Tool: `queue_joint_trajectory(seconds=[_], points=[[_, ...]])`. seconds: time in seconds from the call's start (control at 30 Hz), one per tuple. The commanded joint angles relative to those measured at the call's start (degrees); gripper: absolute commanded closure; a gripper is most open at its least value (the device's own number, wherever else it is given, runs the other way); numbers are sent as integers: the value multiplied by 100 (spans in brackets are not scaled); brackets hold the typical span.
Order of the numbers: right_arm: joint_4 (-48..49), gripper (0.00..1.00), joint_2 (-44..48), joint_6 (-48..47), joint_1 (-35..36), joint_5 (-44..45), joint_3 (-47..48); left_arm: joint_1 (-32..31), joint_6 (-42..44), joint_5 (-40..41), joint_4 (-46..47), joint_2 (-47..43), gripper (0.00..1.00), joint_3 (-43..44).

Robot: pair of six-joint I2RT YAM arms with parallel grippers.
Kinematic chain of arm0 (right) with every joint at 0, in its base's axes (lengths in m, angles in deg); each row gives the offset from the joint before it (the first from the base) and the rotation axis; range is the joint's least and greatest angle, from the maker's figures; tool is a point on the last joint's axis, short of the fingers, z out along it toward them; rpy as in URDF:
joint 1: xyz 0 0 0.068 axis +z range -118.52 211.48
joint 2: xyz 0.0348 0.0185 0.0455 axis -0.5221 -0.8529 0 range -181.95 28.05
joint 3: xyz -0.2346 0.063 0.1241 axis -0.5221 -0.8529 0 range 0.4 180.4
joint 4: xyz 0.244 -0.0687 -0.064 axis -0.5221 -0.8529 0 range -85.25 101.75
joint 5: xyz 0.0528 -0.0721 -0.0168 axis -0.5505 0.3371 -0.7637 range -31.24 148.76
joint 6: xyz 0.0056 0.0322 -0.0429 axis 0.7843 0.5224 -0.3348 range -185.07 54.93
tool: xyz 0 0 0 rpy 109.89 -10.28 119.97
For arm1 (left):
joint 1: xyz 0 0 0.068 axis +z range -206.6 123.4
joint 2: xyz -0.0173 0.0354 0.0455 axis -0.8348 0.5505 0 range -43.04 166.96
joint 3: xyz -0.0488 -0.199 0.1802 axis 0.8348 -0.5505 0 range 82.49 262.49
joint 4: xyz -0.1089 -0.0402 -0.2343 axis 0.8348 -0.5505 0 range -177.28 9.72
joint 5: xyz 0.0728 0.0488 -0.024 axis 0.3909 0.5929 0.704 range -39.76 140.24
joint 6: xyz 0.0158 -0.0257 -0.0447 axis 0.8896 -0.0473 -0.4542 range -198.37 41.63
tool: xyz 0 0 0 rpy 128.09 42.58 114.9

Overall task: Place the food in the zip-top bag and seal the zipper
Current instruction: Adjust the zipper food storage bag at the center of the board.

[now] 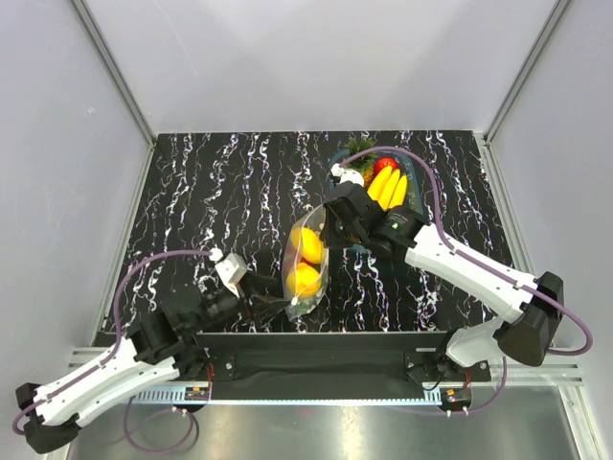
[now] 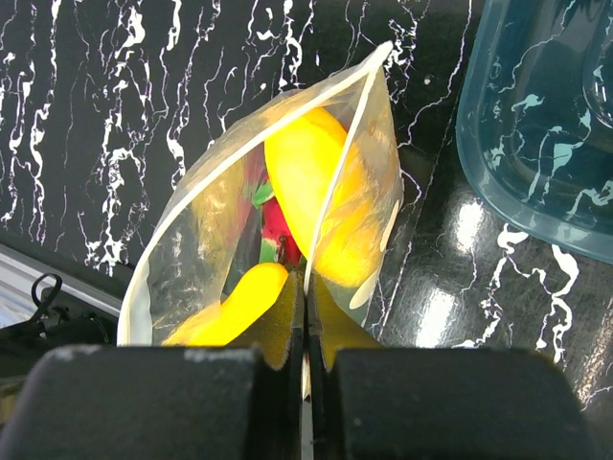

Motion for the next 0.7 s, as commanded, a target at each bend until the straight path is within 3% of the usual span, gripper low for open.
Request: queue_joint_trajectory(seconds=[0.0, 0.2, 0.4, 0.67], points=[[5, 100, 29, -2, -15, 126, 305, -149, 81, 282, 1329, -98, 30, -508], [-40, 100, -138, -46, -24, 4, 446, -316, 644, 308, 1211, -485, 30, -545], [-39, 100, -235, -37, -42, 3, 552, -763, 723, 211, 1430, -204, 30, -774], [-92, 100, -244, -28, -59, 3, 622, -1721, 1233, 1248, 1543, -2, 30, -932]])
